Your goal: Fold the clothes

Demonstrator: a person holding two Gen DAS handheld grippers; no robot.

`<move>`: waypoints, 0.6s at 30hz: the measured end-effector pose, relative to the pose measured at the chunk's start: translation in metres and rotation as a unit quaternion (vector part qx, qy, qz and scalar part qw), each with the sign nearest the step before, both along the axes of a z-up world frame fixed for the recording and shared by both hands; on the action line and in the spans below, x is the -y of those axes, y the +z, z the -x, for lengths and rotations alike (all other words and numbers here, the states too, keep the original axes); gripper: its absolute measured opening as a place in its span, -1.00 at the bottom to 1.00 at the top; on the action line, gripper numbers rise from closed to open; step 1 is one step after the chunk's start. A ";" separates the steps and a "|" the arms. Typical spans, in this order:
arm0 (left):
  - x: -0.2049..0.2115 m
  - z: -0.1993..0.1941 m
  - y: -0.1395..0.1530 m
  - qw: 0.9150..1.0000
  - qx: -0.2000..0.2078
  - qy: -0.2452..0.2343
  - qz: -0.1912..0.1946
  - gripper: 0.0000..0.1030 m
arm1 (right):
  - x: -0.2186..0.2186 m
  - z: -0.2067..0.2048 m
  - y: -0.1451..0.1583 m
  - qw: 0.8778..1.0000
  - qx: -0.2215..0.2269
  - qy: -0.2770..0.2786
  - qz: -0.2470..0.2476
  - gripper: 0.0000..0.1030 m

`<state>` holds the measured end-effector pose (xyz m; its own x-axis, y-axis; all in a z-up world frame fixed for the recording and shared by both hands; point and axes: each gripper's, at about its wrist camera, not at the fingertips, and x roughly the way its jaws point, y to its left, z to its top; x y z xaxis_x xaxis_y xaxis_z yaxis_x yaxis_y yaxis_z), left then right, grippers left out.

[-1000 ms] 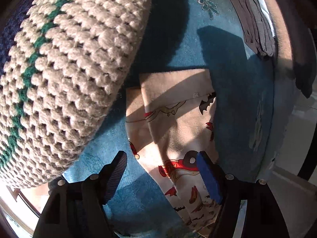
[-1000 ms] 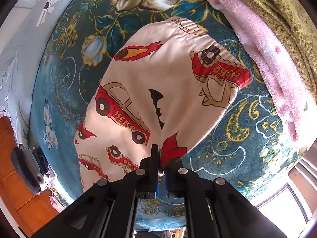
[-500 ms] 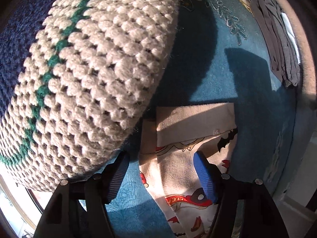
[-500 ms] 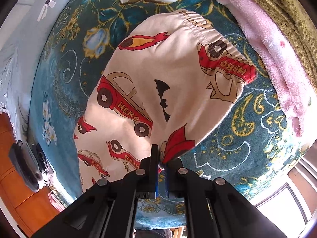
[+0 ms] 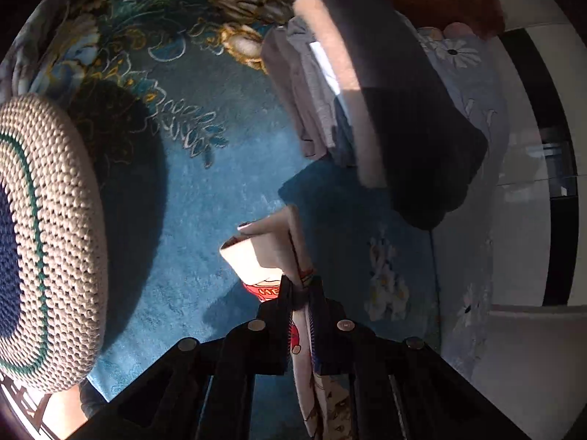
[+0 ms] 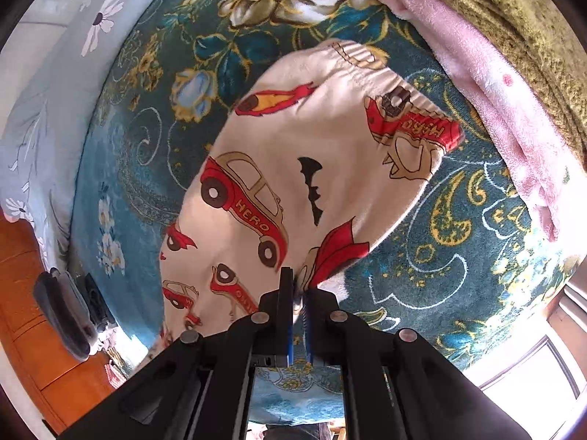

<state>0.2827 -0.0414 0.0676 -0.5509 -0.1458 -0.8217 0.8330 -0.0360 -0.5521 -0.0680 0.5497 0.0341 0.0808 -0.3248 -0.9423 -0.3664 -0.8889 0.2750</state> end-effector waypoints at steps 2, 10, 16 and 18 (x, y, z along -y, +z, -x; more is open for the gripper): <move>0.014 -0.019 0.016 0.998 0.034 -0.015 0.046 -0.83 | 0.005 0.000 0.009 1.000 -0.005 0.013 0.008 -0.89; 0.044 -0.054 -0.156 0.981 0.163 0.054 -0.088 -0.83 | -0.002 -0.031 -0.003 1.000 0.007 -0.026 0.016 -0.45; 0.051 -0.039 -0.124 0.985 0.158 0.043 -0.062 -0.83 | -0.030 -0.047 -0.025 0.993 0.012 -0.118 0.017 -0.11; 0.051 -0.034 -0.093 0.987 0.155 0.029 -0.041 -0.83 | -0.037 -0.053 -0.030 0.989 0.012 -0.146 0.025 -0.11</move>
